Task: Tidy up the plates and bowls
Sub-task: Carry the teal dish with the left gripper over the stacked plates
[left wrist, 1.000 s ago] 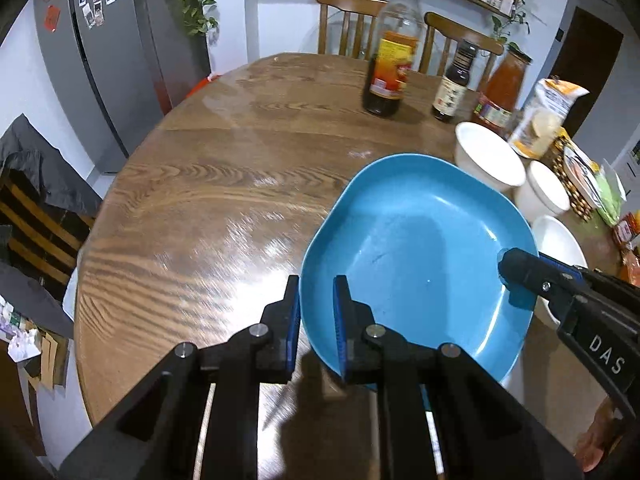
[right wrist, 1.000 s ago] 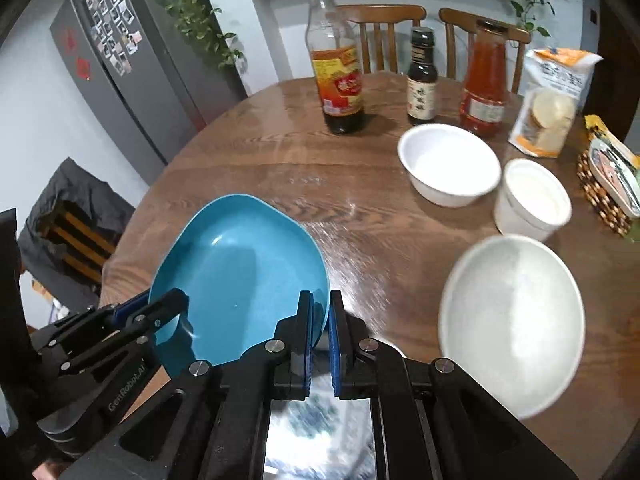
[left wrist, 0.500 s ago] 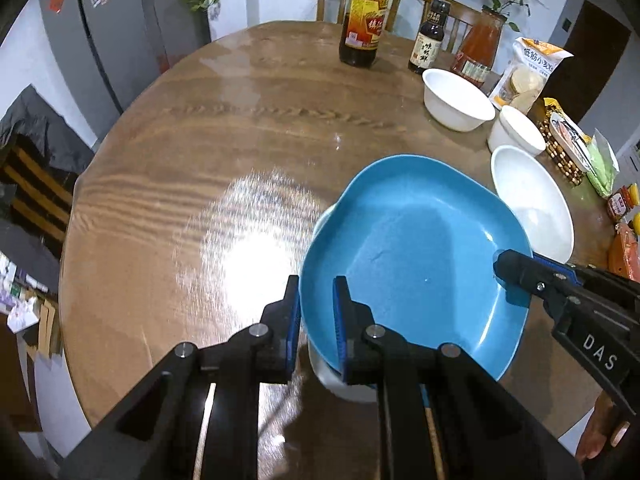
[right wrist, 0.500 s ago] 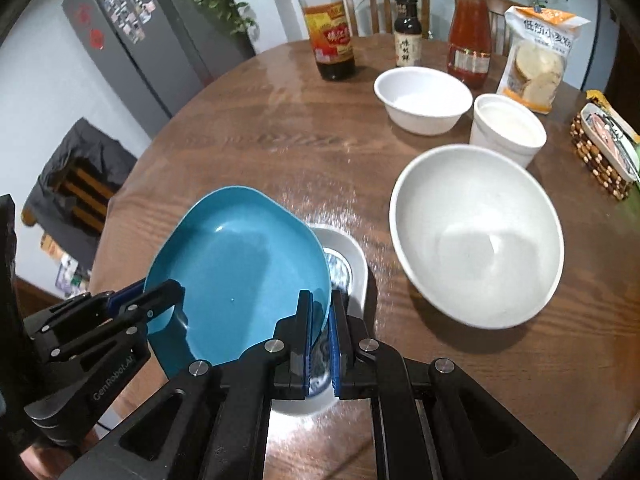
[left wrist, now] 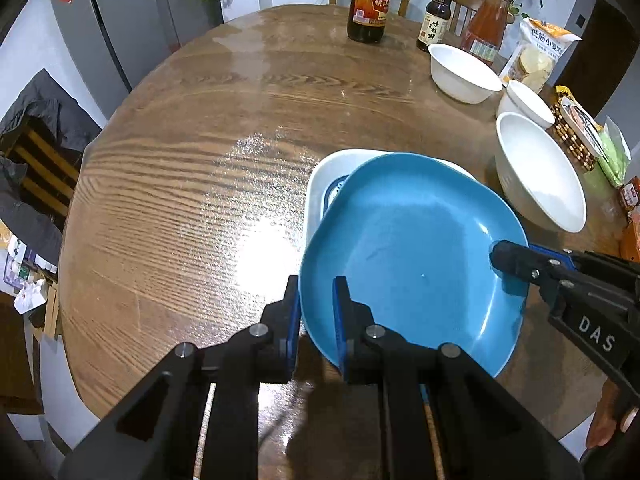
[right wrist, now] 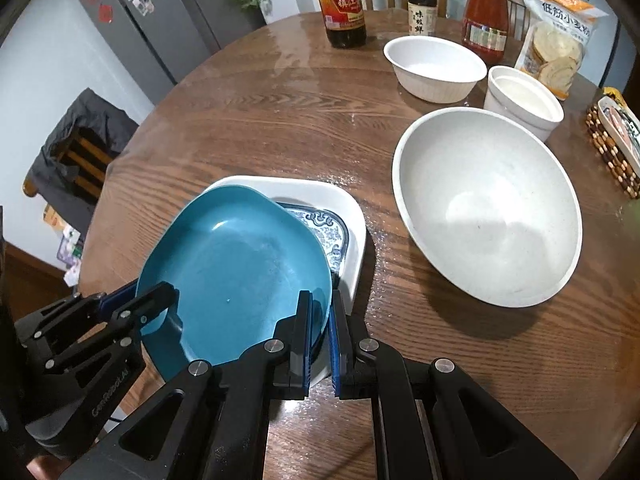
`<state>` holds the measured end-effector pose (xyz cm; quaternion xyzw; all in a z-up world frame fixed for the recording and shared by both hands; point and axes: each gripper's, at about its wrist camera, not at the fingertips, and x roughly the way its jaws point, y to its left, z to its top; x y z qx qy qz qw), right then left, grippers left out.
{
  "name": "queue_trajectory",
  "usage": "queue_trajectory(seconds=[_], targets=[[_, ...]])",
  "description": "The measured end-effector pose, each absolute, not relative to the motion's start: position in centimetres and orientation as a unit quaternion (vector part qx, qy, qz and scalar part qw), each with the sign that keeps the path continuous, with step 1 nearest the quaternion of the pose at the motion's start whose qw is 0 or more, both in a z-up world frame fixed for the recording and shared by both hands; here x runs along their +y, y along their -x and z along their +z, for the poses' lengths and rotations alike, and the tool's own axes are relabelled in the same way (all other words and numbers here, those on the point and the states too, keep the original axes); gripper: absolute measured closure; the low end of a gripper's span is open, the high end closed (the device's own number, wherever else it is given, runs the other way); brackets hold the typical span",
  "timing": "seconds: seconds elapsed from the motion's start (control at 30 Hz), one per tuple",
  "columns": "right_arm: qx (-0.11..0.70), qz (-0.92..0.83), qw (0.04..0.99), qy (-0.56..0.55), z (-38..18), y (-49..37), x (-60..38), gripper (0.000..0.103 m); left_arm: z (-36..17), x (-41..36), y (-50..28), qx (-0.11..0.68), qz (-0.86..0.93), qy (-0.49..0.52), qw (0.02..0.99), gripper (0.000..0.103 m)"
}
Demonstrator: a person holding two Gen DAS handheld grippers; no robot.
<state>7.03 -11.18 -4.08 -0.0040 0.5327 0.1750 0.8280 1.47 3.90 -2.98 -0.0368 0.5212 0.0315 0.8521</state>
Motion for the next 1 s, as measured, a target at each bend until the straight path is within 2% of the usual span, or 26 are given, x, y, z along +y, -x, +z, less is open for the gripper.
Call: queue_trajectory(seconds=[1.0], targets=[[0.534,0.160,0.830,0.035,-4.7,-7.8,-11.0,0.094,-4.3,2.8,-1.8,0.529,0.031,0.019,0.848,0.088]])
